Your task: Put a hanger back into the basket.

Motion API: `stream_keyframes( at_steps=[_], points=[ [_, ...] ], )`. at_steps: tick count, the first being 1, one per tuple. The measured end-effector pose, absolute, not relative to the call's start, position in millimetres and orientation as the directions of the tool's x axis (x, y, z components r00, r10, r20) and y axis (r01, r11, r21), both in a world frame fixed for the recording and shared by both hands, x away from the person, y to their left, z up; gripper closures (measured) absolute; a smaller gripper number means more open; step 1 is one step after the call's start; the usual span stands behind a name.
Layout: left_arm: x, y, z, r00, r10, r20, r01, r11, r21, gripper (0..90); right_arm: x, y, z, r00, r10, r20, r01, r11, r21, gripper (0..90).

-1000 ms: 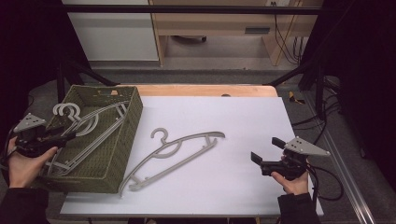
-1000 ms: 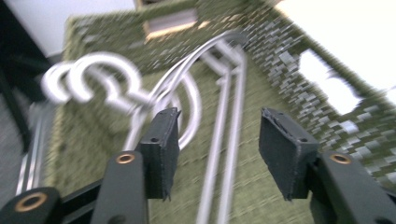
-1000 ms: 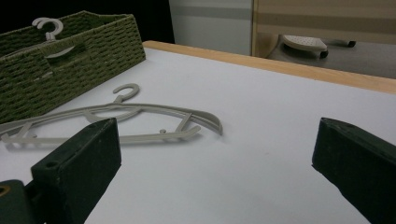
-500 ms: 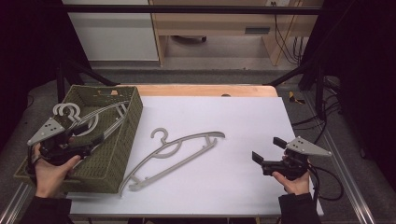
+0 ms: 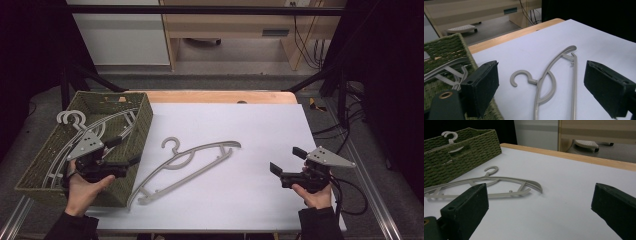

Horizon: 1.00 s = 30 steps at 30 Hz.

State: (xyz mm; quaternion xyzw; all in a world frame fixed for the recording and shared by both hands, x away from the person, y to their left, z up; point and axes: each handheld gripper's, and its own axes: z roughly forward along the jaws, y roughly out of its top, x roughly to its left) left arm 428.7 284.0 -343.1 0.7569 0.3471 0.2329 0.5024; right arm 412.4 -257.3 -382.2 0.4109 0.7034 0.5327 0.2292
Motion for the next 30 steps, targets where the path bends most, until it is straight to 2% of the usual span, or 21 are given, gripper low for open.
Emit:
stream_keyframes(
  at_steps=[10, 30],
  points=[
    [436.5, 238.2, -359.7, 0.699, 0.714, 0.03, 0.319, -0.349, 0.881, 12.9, 412.0, -257.0, -382.2, -0.556, 0.823, 0.115, 0.333, 0.094, 0.938, 1.3],
    [445.9, 203.3, -399.5, 0.683, 0.728, 0.055, 0.415, -0.449, 0.791, 17.5, 411.6, -255.4, -382.8, -0.568, 0.815, 0.116, 0.332, 0.098, 0.938, 1.3]
  ],
)
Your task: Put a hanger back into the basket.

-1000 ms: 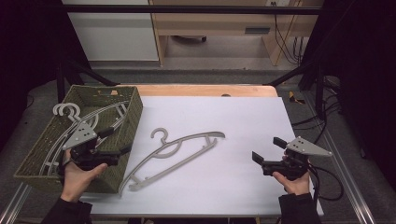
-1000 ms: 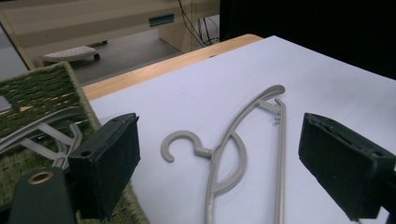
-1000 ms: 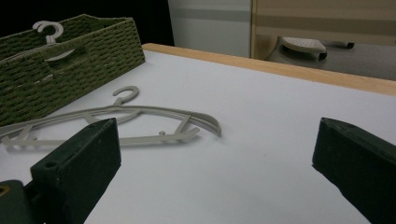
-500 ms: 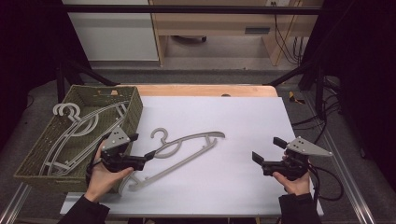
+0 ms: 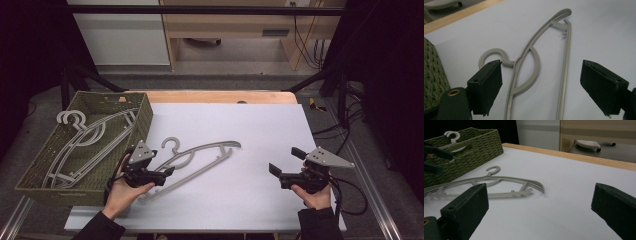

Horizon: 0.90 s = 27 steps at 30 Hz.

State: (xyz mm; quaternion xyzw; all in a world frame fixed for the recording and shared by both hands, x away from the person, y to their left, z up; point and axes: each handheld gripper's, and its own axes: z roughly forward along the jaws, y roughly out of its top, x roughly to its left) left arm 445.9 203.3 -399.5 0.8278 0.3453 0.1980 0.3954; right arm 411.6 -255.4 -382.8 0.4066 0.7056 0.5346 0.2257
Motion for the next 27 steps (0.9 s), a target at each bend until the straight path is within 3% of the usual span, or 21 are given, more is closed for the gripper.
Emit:
stream_keyframes(
  at_steps=[19, 27],
  points=[
    [473.4, 200.2, -456.8, 0.561, 0.818, 0.124, 0.58, -0.495, 0.647, 28.9, 412.3, -253.0, -384.1, -0.568, 0.815, 0.117, 0.335, 0.099, 0.937, 1.3],
    [477.8, 200.5, -465.1, 0.55, 0.83, 0.092, 0.629, -0.484, 0.608, 43.3, 411.9, -252.3, -383.7, -0.57, 0.814, 0.116, 0.335, 0.102, 0.937, 1.3]
  ],
)
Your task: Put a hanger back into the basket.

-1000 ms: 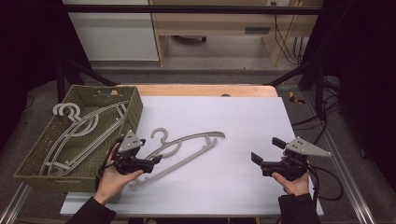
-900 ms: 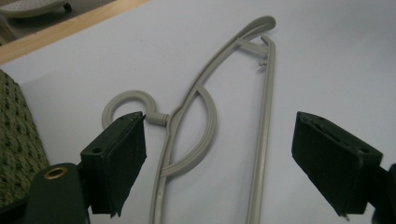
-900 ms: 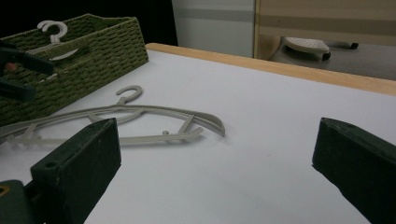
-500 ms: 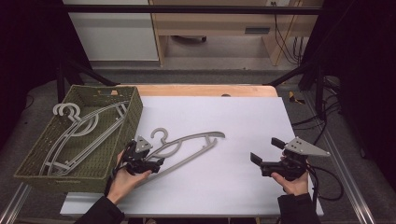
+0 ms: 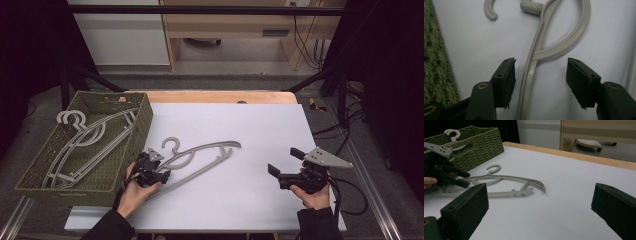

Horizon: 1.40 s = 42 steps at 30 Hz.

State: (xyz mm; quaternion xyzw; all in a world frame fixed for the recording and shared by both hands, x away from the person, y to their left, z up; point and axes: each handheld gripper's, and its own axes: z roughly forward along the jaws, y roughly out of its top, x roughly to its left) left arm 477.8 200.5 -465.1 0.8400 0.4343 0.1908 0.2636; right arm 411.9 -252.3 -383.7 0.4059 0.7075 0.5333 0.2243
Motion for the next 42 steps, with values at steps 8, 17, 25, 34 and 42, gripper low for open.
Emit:
stream_keyframes(
  at_steps=[8, 17, 25, 34, 42],
  points=[
    [476.9, 202.9, -462.2, 0.519, 0.852, 0.072, 0.668, -0.457, 0.587, 67.7, 412.2, -251.7, -384.3, -0.572, 0.813, 0.109, 0.337, 0.112, 0.935, 1.3],
    [470.4, 199.3, -459.7, 0.537, 0.843, 0.038, 0.683, -0.461, 0.567, 78.2, 411.9, -251.6, -384.0, -0.571, 0.814, 0.11, 0.336, 0.109, 0.935, 1.3],
    [462.1, 192.5, -461.2, 0.585, 0.81, -0.034, 0.676, -0.464, 0.573, 76.9, 411.1, -252.4, -382.9, -0.569, 0.815, 0.112, 0.333, 0.104, 0.937, 1.3],
    [458.1, 196.4, -459.4, 0.631, 0.775, -0.033, 0.662, -0.516, 0.543, 67.3, 411.0, -252.4, -382.9, -0.573, 0.812, 0.109, 0.335, 0.111, 0.936, 1.2],
    [454.1, 192.6, -458.1, 0.636, 0.772, -0.003, 0.661, -0.542, 0.518, 67.7, 410.2, -252.4, -381.8, -0.575, 0.811, 0.107, 0.332, 0.111, 0.937, 1.2]
  ],
)
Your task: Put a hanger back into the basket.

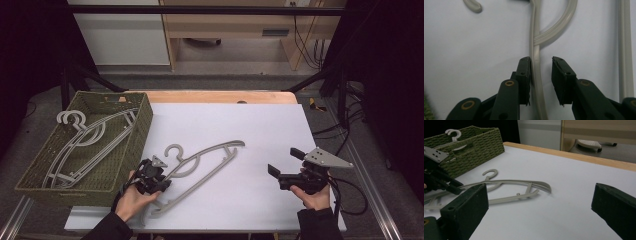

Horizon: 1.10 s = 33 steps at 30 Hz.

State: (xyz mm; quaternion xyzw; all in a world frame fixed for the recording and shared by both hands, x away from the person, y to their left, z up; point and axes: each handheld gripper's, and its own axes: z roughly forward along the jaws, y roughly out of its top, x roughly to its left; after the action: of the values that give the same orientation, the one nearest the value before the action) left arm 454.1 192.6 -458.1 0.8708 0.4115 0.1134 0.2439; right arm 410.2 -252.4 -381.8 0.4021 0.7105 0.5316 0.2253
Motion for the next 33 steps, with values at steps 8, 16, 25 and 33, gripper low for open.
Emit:
stream_keyframes(
  at_steps=[8, 16, 25, 33],
  points=[
    [453.9, 194.4, -459.1, 0.631, 0.775, -0.022, 0.669, -0.53, 0.52, 68.4, 410.3, -251.5, -381.3, -0.573, 0.812, 0.113, 0.332, 0.104, 0.938, 1.2],
    [447.2, 195.6, -456.6, 0.643, 0.766, -0.008, 0.668, -0.556, 0.495, 77.7, 409.5, -253.3, -381.1, -0.569, 0.814, 0.114, 0.333, 0.102, 0.937, 1.1],
    [438.8, 192.9, -459.2, 0.615, 0.788, 0.015, 0.671, -0.534, 0.515, 76.3, 409.7, -251.6, -381.0, -0.573, 0.812, 0.111, 0.33, 0.105, 0.938, 1.1],
    [438.3, 189.0, -458.2, 0.604, 0.796, 0.03, 0.679, -0.534, 0.503, 79.7, 410.2, -247.8, -381.6, -0.578, 0.808, 0.113, 0.338, 0.11, 0.935, 1.1]
  ],
)
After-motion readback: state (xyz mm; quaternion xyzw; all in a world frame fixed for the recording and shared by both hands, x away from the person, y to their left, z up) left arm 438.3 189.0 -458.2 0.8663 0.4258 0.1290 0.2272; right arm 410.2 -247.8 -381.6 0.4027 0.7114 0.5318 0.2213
